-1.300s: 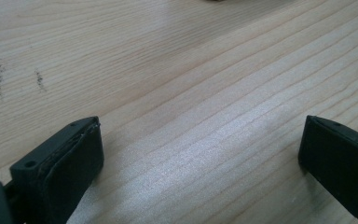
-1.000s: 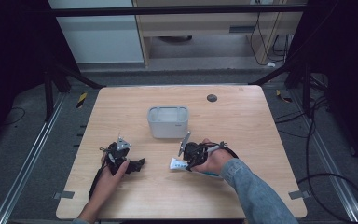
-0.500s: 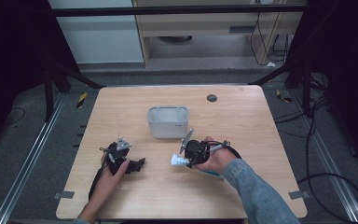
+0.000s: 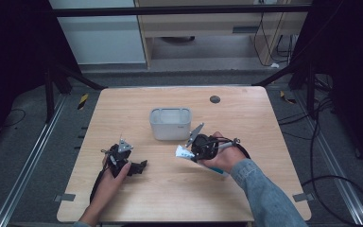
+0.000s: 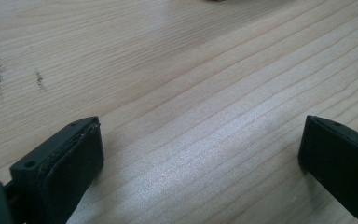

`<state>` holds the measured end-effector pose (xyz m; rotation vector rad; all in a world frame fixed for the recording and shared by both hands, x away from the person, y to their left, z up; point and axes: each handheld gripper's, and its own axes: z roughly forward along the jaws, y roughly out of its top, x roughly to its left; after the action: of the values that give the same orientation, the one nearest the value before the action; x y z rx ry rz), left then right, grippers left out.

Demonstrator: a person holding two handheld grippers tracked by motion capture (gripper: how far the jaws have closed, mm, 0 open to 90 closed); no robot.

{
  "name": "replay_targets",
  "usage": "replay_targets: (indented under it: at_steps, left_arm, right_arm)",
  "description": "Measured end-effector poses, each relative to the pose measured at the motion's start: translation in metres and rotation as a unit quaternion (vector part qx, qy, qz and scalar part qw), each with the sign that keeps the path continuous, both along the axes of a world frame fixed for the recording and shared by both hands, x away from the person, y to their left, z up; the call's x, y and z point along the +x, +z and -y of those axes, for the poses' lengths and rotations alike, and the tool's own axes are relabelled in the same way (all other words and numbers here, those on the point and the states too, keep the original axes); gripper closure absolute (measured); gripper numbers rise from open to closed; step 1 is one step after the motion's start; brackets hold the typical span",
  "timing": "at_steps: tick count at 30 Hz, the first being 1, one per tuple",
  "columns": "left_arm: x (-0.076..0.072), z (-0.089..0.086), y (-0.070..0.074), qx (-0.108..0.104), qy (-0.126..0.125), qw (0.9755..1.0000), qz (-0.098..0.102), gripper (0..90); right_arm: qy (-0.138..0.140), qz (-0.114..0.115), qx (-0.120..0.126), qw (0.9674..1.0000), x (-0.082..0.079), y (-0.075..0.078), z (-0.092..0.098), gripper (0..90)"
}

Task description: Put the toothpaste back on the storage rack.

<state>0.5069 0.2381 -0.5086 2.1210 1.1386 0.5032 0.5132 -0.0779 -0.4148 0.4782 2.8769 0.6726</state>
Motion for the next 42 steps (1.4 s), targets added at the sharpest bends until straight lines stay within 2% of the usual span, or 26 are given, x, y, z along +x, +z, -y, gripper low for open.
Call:
replay_targets:
  at_steps: [8, 15, 19, 23, 27, 35, 42]
  left_arm:
    - [0.0, 0.0, 0.0, 0.0, 0.0, 1.0, 0.0, 0.0]
    - [0.0, 0.0, 0.0, 0.0, 0.0, 1.0, 0.0, 0.0]
    - [0.0, 0.0, 0.0, 0.0, 0.0, 1.0, 0.0, 0.0]
    - [0.0, 0.0, 0.0, 0.0, 0.0, 1.0, 0.0, 0.0]
    - [0.0, 0.0, 0.0, 0.0, 0.0, 1.0, 0.0, 0.0]
    - [0.0, 0.0, 0.0, -0.002, 0.002, 1.0, 0.0, 0.0]
    - [0.0, 0.0, 0.0, -0.002, 0.002, 1.0, 0.001, 0.0]
  right_arm:
    - [-0.016, 0.032, 0.034, 0.9988, 0.001, 0.025, 0.005, 80.0]
    - [-0.028, 0.052, 0.071, 0.9957, 0.003, 0.043, 0.009, 80.0]
    - [-0.04, 0.066, 0.09, 0.9929, 0.004, 0.053, 0.009, 79.9]
    - [-0.056, 0.092, 0.118, 0.9872, 0.004, 0.063, 0.01, 79.9]
    - [-0.074, 0.11, 0.15, 0.9796, 0.002, 0.073, 0.009, 79.9]
    - [-0.085, 0.129, 0.179, 0.9716, -0.001, 0.09, -0.002, 79.8]
    - [-0.124, 0.143, 0.201, 0.9611, 0.004, 0.096, -0.011, 79.8]
